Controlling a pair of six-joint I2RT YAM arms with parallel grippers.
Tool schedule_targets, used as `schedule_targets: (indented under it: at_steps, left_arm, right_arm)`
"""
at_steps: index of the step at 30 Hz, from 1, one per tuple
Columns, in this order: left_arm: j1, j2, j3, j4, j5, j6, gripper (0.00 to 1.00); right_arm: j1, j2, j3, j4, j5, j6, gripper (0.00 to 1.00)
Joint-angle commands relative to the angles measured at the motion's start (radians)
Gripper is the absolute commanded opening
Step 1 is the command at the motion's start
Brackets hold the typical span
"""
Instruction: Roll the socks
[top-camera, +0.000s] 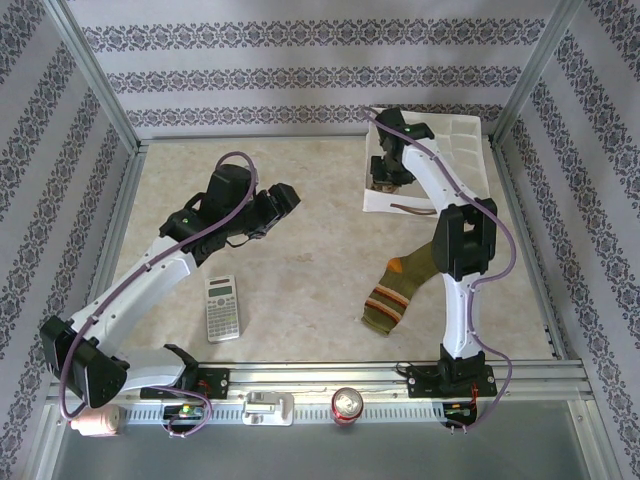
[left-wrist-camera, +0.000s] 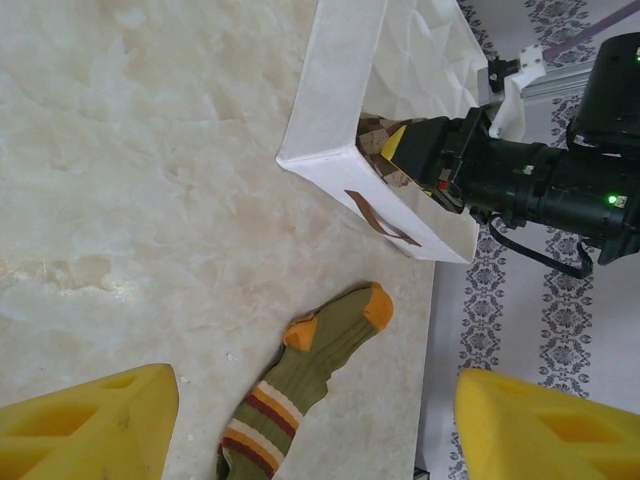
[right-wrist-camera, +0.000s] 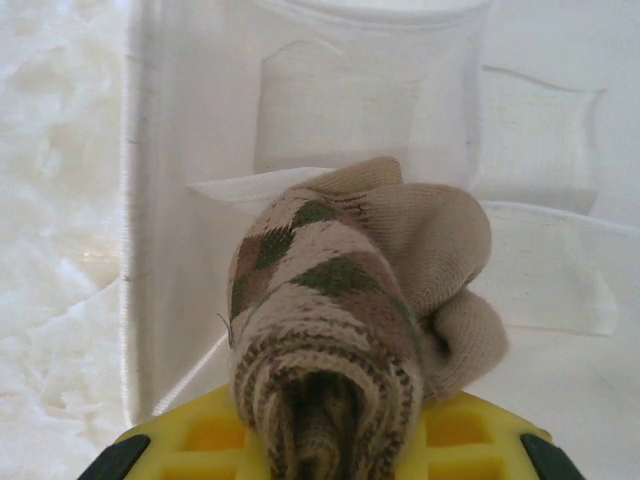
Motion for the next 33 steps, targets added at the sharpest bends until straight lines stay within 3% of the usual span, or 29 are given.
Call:
schedule_targets:
  at_steps: [1, 15, 16, 21, 28, 31, 33]
  left_arm:
    - [0.007, -0.026, 0.006, 0.030, -0.022, 0.022, 0.72]
    - [0.008, -0.078, -0.020, 0.026, -0.040, -0.005, 0.71]
    - [0.008, -0.080, -0.019, 0.026, -0.041, -0.004, 0.71]
    - [0.008, -0.084, -0.018, 0.025, -0.046, -0.004, 0.71]
    - [0.008, -0.072, -0.017, 0.032, -0.038, -0.005, 0.72]
    - [0.007, -0.068, -0.020, 0.030, -0.031, 0.001, 0.72]
    - [0.007, -0.065, -0.026, 0.030, -0.024, 0.006, 0.72]
  right_arm:
    - [0.021, 0.052, 0.047, -0.054, 0.044, -0.039, 0.00]
    - [-0.004, 0.162, 0.059, -0.083, 0.023, -0.035, 0.00]
    - [-0.009, 0.164, 0.068, -0.089, 0.018, -0.034, 0.04]
    - [-0.012, 0.081, 0.125, -0.097, 0.005, -0.044, 0.50]
    - [-0.037, -0.069, 0.225, -0.127, 0.041, -0.040, 0.76]
    - [-0.014, -0.248, 0.107, -0.035, 0.208, -0.082, 0.86]
    - [0.035, -0.471, -0.166, 0.226, 0.330, -0.169, 0.98]
